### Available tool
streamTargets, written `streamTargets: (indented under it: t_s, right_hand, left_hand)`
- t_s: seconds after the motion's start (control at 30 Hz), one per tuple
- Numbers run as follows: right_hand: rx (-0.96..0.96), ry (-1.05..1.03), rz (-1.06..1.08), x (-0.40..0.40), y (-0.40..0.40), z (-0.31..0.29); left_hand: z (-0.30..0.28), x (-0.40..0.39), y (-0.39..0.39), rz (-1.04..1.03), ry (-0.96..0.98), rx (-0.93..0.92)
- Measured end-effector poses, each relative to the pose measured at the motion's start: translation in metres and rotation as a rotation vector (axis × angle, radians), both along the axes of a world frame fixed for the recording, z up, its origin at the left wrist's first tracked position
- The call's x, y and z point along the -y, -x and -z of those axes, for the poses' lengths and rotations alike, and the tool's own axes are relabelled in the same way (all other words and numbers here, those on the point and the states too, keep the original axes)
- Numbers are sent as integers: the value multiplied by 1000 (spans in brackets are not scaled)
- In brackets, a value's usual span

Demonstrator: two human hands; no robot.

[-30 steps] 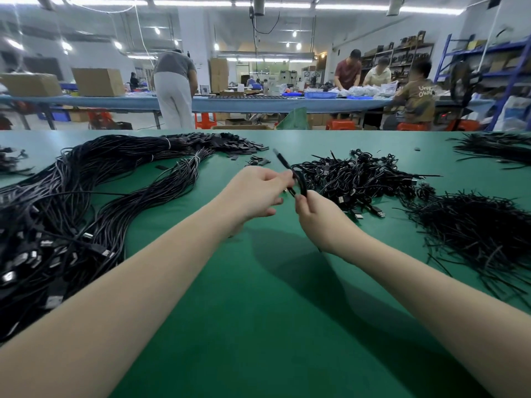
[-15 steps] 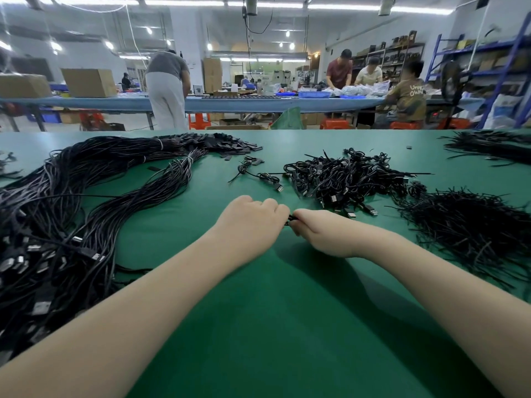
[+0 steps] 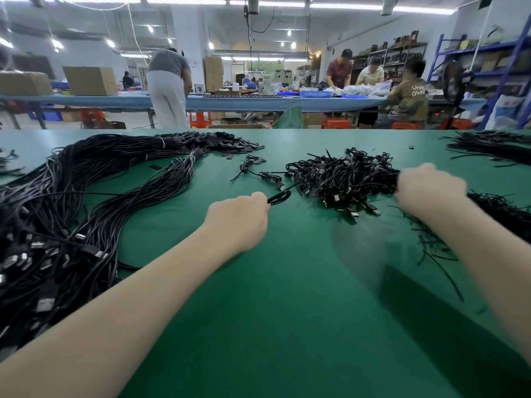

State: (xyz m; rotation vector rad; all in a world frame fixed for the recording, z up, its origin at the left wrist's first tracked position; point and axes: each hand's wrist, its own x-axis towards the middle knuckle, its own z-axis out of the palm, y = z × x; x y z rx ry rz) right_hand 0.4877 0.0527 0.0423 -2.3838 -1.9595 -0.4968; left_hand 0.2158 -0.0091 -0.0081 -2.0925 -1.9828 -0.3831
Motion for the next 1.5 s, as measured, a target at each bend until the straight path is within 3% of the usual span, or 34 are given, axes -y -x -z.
streamTargets:
  t_s: [0.13, 0.4, 0.53, 0.63, 0.73, 0.87, 1.0, 1.07, 1.27, 1.5]
  right_hand:
    - [-98, 107, 230, -1, -35, 0]
    - [-69, -25, 231, -7, -51, 19]
    - [-79, -50, 219, -9, -53, 21]
    - [-119, -95, 187, -11, -54, 14]
    - [-207, -189, 52, -8, -45, -1]
    - [-428, -371, -545, 13, -4, -31]
    - [-897, -182, -944, 53, 47, -51]
    - [-941, -97, -1066, 64, 66, -49]
    - [-915, -67, -1185, 74, 85, -41]
    - [-889, -215, -1132, 73, 80, -48]
  left_hand:
    - [2, 0, 0, 3, 35, 39]
    - [-12, 1, 1, -30, 108, 183]
    - [-36, 4, 0, 9, 159, 385]
    - [-51, 11, -1, 106, 247, 672]
    - [-58, 17, -3, 218, 309, 836]
    - [-60, 20, -9, 303, 332, 936]
    - [-60, 22, -10, 378, 313, 989]
    - [-60, 23, -10, 396, 307, 971]
    - [-56, 25, -15, 412, 350, 764]
    - [-55, 23, -13, 404, 346, 837]
